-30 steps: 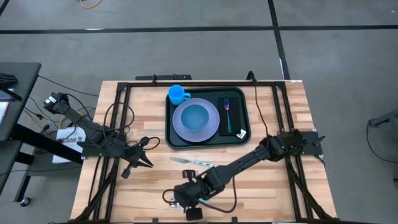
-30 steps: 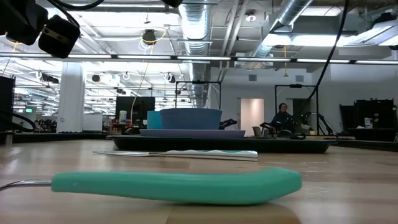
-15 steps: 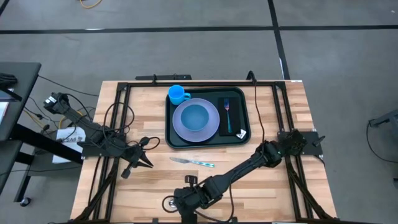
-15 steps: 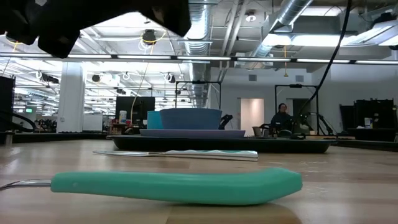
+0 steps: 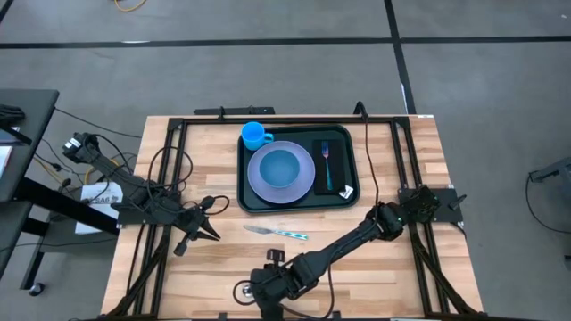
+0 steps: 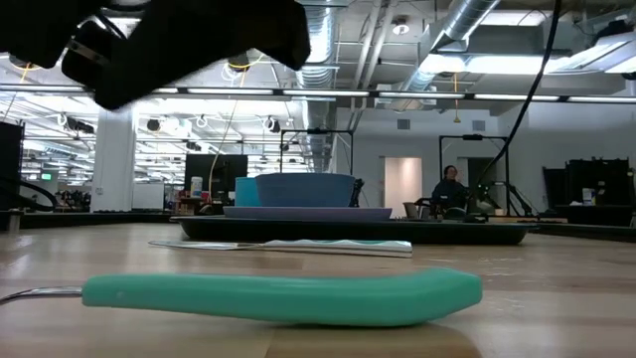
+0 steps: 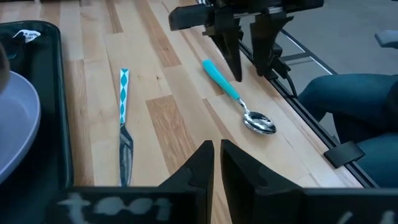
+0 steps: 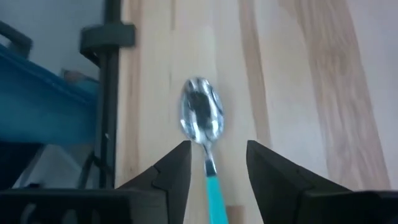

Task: Set up tray
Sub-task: Put the blue spoon on the black napkin

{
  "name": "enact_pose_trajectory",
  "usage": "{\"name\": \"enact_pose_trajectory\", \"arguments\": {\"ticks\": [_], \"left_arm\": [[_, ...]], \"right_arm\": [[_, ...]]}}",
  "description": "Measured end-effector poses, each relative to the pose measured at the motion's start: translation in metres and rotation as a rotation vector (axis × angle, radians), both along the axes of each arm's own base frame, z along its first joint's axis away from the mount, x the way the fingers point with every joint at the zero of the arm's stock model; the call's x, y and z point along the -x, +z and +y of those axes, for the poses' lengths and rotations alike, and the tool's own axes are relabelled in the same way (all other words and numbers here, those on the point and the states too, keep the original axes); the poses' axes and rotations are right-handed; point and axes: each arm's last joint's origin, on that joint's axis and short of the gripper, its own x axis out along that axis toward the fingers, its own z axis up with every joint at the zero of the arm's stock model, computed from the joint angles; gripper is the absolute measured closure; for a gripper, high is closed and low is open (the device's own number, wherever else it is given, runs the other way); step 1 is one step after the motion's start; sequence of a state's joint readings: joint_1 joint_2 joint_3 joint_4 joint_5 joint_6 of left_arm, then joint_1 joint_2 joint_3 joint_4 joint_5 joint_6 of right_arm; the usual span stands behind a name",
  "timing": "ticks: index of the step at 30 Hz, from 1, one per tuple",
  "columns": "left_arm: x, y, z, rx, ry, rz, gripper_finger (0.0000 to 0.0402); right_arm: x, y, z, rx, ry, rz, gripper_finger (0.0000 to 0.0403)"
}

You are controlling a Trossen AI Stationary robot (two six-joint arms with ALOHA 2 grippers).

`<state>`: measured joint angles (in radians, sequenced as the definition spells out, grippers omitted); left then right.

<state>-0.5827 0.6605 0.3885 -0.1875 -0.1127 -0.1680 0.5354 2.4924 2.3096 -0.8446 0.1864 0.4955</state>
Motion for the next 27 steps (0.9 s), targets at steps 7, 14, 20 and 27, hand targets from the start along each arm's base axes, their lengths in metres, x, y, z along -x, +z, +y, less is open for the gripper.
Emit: {"name": "enact_pose_trajectory", "arguments": {"ticks": [7, 14, 20, 27], "left_arm": [[0.0, 0.0, 0.0, 0.0, 0.0, 0.001, 0.0387], [0.0, 0.0, 0.0, 0.0, 0.0, 0.001, 0.0387], [0.0, 0.0, 0.0, 0.0, 0.0, 0.001, 0.0387], [0.0, 0.0, 0.0, 0.001, -0.001, 0.001, 0.0387]], "right_arm": [[0.001, -0.002, -0.006, 0.013, -0.036, 0.036, 0.0278], [0.001, -0.002, -0.005, 0.004, -0.031, 0.034, 0.0276], [-0.003, -0.006, 0.0, -0.013, -0.021, 0.0, 0.0269], [-0.007, -0.038, 0.003, -0.011, -0.01, 0.062, 0.027]]}}
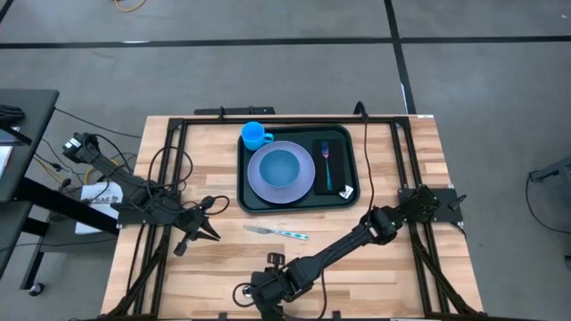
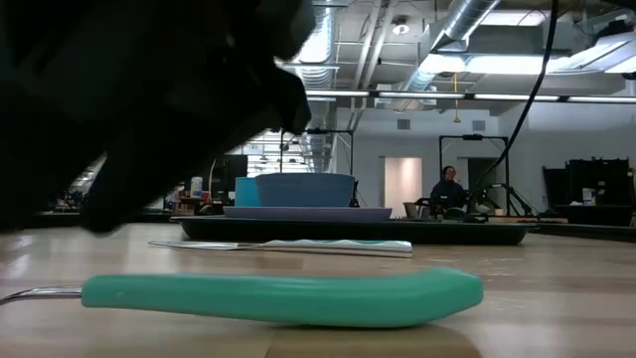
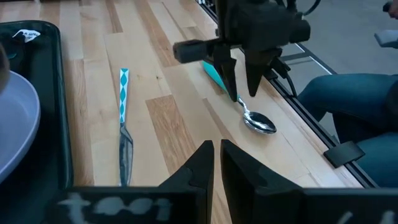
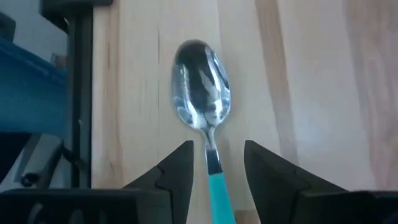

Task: Set up tray
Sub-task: Put the blue spoon on the black napkin

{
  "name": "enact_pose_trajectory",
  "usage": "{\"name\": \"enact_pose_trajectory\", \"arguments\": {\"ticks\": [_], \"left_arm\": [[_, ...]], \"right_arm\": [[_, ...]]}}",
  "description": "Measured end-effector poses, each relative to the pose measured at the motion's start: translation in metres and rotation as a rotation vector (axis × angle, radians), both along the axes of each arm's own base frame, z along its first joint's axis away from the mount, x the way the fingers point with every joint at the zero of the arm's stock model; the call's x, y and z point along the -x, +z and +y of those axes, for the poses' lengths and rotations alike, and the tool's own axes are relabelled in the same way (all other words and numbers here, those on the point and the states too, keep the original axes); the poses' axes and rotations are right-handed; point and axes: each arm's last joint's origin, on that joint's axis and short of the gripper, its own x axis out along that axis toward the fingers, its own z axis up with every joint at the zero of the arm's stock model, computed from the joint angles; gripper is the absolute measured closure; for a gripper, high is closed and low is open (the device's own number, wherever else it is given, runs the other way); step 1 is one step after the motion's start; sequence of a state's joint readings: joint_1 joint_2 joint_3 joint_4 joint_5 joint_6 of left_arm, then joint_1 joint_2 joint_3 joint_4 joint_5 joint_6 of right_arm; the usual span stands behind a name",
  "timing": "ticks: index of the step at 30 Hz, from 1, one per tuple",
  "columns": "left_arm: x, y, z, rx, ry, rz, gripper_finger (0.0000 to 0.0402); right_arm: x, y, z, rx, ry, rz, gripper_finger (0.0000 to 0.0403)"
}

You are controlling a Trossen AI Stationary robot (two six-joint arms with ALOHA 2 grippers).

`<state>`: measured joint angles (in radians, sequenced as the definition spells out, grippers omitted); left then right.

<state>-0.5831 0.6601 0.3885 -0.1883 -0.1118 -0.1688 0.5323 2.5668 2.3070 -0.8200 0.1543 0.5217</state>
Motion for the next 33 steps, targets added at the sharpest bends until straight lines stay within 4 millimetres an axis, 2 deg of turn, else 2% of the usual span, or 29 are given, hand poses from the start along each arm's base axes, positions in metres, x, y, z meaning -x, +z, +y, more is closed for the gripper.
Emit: {"name": "enact_pose_trajectory", "arguments": {"ticks": [9, 27, 33], "left_arm": [[0.0, 0.0, 0.0, 0.0, 0.001, 0.001, 0.0387], [0.0, 0.0, 0.0, 0.002, 0.001, -0.002, 0.0387], [0.0, 0.0, 0.0, 0.003, 0.001, -0.003, 0.0387]], "right_arm": [[-0.004, -0.011, 0.0, -0.015, 0.004, 0.014, 0.027], [-0.003, -0.012, 0.0, -0.014, 0.014, 0.02, 0.0266], [-0.004, -0.027, 0.0, -0.049, 0.034, 0.056, 0.0266]]}}
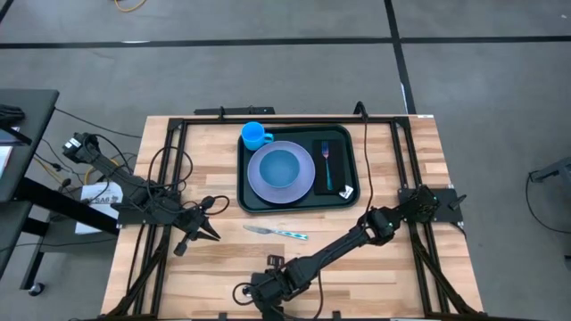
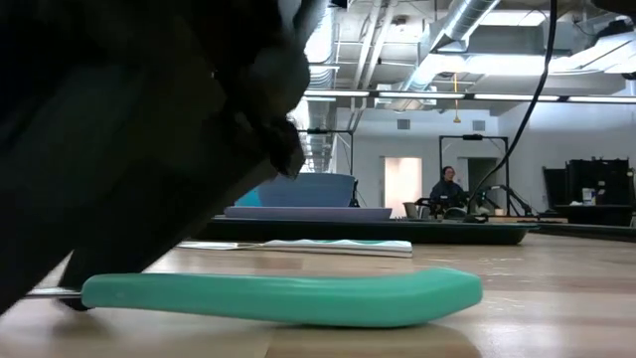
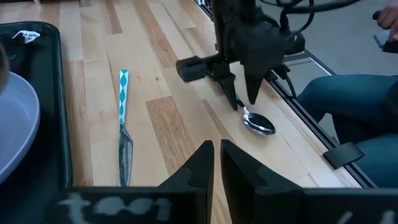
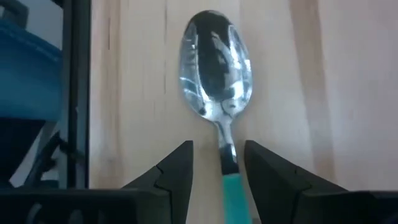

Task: Set up tray
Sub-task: Put the blue spoon on the black napkin

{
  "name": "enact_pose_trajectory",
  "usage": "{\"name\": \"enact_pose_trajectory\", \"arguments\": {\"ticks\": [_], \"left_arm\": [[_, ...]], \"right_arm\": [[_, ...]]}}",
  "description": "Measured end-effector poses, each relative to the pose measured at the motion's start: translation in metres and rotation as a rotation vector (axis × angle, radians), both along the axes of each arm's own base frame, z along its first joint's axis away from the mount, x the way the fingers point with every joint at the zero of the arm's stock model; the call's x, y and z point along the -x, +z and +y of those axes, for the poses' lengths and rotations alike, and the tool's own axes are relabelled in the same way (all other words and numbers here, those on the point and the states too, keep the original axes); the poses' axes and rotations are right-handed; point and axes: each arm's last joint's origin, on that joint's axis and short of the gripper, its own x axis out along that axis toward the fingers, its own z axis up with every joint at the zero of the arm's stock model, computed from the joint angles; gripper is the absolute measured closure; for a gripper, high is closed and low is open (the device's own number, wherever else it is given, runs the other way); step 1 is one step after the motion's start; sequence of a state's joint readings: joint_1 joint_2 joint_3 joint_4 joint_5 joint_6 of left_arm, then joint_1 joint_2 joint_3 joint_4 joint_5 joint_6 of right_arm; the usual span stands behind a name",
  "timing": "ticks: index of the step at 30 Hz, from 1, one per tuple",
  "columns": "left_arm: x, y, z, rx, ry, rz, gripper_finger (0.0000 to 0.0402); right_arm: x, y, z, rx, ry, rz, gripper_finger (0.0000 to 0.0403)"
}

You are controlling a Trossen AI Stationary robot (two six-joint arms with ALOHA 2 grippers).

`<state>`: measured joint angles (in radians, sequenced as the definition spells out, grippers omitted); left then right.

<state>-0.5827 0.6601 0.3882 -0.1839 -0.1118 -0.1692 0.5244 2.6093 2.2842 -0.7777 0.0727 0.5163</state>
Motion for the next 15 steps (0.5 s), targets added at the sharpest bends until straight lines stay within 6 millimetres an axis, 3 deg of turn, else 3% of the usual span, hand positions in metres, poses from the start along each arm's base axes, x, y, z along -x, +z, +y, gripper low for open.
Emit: {"name": "enact_pose_trajectory", "arguments": {"ticks": [7, 15], "left_arm": [[0.0, 0.0, 0.0, 0.0, 0.0, 0.0, 0.0387], [0.0, 0.0, 0.0, 0.0, 0.0, 0.0, 0.0387]], "right_arm": [[-0.0012, -0.0059, -0.0028, -0.004, -0.008, 0.012, 0.027], [-0.0032, -0.0077, -0.0077, -0.011, -0.013, 0.027, 0.0301]]}}
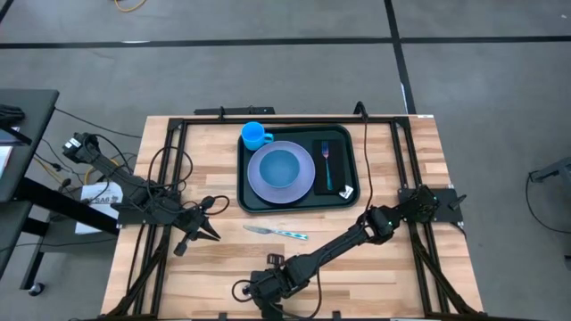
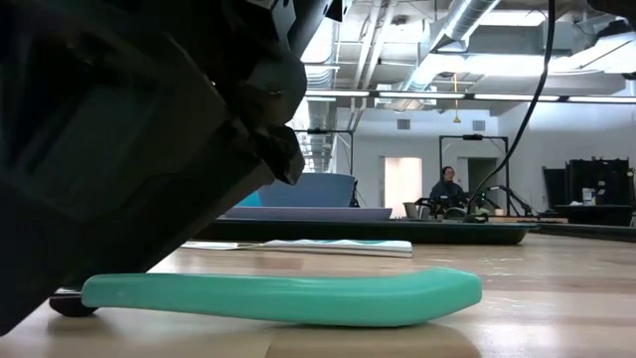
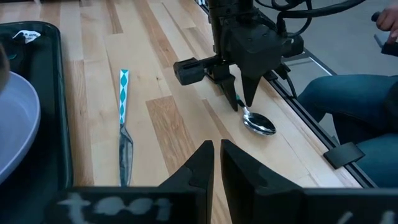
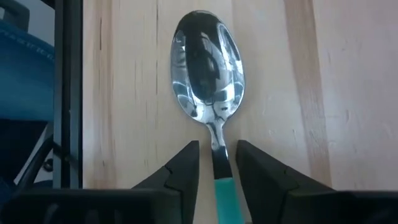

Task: Set up tray
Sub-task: Put the blue spoon on the black napkin

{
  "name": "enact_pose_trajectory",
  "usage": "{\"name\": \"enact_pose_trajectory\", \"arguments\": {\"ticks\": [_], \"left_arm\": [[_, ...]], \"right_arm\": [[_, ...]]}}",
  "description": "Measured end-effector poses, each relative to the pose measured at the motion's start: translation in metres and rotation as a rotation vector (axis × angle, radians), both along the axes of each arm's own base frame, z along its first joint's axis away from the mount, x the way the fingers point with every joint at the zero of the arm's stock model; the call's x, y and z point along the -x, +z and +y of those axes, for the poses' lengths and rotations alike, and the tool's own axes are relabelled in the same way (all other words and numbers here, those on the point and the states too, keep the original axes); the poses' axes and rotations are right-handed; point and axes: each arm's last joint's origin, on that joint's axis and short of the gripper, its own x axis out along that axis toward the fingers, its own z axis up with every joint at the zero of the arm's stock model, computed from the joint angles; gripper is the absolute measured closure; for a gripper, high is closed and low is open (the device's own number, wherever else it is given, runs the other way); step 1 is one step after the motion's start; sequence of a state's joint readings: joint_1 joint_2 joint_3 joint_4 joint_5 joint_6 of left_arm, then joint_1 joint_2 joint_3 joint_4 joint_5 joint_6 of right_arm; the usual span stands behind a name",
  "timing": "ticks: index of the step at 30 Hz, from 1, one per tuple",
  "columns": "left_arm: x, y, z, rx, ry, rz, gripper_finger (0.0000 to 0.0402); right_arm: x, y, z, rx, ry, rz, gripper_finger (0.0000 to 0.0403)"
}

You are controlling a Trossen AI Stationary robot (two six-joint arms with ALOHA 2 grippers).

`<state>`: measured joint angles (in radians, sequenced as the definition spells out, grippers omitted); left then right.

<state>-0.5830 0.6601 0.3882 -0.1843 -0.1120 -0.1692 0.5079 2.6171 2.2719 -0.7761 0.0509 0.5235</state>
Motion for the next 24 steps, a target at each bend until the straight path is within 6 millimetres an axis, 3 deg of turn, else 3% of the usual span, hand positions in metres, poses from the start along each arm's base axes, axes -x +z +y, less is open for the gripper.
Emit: {"name": "enact_pose_trajectory", "arguments": {"ticks": [15, 24], "left_arm": [[0.0, 0.0, 0.0, 0.0, 0.0, 0.0, 0.0387], [0.0, 0.0, 0.0, -0.002, -0.001, -0.001, 0.0387]], "right_arm": [[-0.0001, -0.0005, -0.0005, 0.002, -0.003, 0.0, 0.0374], [-0.0003, -0.0005, -0.0004, -0.004, -0.012, 0.0, 0.0371]]}}
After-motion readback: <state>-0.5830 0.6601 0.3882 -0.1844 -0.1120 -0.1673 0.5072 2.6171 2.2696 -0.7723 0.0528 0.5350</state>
